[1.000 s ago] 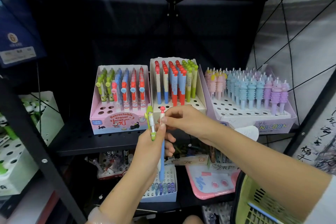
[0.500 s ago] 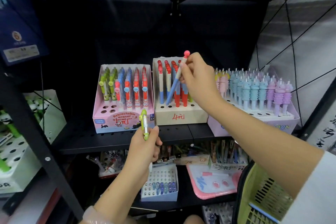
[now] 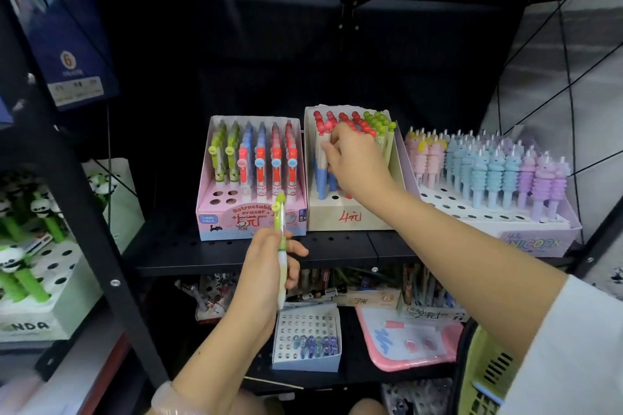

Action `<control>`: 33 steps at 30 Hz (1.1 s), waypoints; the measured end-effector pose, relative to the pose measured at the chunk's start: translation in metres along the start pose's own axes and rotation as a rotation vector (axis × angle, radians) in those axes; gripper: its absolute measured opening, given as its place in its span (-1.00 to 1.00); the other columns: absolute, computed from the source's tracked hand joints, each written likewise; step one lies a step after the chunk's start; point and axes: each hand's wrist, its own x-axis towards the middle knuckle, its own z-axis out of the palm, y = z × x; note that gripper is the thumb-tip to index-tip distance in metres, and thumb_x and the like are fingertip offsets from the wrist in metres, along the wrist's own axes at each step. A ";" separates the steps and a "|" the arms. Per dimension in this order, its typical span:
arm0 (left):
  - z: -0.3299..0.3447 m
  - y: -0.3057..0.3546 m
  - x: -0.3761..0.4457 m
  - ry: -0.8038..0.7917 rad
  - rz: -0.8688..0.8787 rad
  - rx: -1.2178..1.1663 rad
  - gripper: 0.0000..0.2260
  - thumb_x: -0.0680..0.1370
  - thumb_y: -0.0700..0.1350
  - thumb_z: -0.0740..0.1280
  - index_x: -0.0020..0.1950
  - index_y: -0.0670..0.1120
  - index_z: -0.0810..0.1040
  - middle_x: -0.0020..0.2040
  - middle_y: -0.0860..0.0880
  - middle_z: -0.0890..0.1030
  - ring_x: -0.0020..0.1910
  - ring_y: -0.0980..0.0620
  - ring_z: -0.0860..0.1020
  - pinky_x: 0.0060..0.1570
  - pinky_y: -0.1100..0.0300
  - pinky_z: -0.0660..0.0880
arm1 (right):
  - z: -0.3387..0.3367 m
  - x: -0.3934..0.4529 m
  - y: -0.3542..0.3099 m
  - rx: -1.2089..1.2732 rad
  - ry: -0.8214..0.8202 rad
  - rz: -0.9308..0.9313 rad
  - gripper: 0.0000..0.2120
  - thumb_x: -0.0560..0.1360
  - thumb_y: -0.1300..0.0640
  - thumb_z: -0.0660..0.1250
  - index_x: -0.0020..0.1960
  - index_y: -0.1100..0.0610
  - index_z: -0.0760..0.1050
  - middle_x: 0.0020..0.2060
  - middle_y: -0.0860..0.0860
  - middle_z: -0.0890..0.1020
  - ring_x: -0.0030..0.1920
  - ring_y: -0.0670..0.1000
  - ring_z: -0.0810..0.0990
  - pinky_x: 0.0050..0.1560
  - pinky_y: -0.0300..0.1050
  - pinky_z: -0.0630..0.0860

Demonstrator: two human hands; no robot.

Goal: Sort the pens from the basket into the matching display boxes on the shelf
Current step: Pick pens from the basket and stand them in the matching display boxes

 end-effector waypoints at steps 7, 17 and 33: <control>-0.005 0.003 -0.004 0.028 0.081 0.077 -0.87 0.62 -0.14 0.14 -0.10 -0.09 0.41 -0.37 0.04 0.58 -0.56 0.15 0.36 -0.58 0.31 0.30 | 0.012 -0.025 0.009 0.014 -0.066 0.092 -0.80 0.57 0.06 0.22 -0.08 0.19 0.46 -0.31 0.04 0.56 -0.22 0.08 0.57 -0.22 -0.10 0.46; -0.025 0.012 -0.006 -0.018 0.177 0.148 -0.87 0.62 -0.09 0.13 -0.03 -0.07 0.44 -0.30 0.00 0.62 -0.48 0.09 0.45 -0.50 0.24 0.40 | 0.018 -0.043 -0.045 0.632 -0.443 0.104 -0.75 0.53 0.06 0.30 0.17 0.10 0.48 -0.09 0.02 0.63 -0.16 -0.13 0.58 -0.10 -0.29 0.53; -0.114 0.030 0.024 0.170 0.328 0.298 -0.76 0.60 -0.16 0.18 0.00 0.18 0.51 0.07 0.15 0.58 0.12 0.23 0.50 0.16 0.19 0.39 | 0.056 0.029 -0.094 0.332 -0.053 -0.131 -0.81 0.54 0.11 0.27 0.11 0.17 0.47 -0.18 -0.04 0.59 -0.16 -0.06 0.56 -0.10 -0.11 0.53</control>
